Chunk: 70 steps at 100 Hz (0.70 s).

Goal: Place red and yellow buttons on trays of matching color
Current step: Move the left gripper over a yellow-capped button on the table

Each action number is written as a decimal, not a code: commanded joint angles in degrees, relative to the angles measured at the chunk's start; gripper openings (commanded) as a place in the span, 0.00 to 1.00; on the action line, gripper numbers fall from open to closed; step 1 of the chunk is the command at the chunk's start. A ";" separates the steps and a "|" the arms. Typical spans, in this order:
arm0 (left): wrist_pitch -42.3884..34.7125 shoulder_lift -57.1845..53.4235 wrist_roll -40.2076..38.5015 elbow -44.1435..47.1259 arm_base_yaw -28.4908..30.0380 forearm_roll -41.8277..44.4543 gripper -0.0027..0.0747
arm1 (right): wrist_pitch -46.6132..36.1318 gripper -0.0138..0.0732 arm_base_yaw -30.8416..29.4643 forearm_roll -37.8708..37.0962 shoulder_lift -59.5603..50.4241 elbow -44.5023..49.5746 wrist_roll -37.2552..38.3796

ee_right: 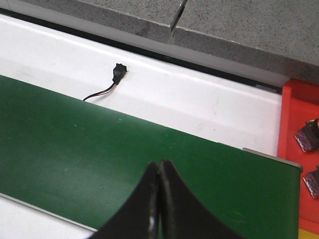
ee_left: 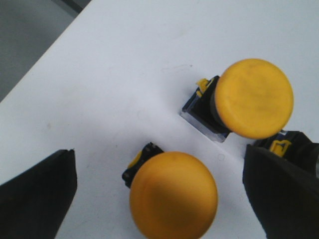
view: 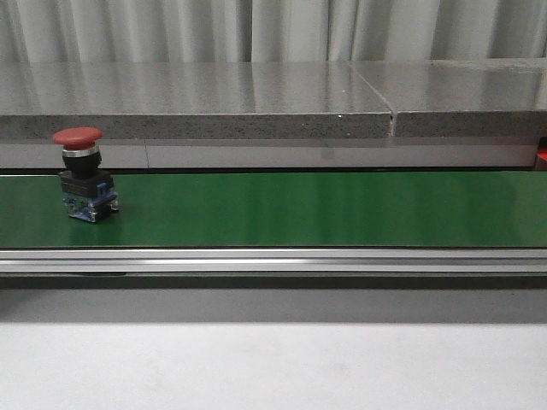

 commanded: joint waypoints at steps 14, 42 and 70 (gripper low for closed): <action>-1.32 -1.10 -0.53 -2.31 0.09 -0.95 0.83 | -3.18 0.08 0.10 0.69 -1.01 -2.12 -0.54; -1.08 -1.10 -0.53 -2.31 0.09 -1.34 0.33 | -3.18 0.08 0.10 0.69 -1.01 -2.12 -0.54; 0.72 -5.45 -0.53 -2.31 0.09 -1.97 0.01 | -3.18 0.08 0.10 0.69 -1.01 -2.12 -0.54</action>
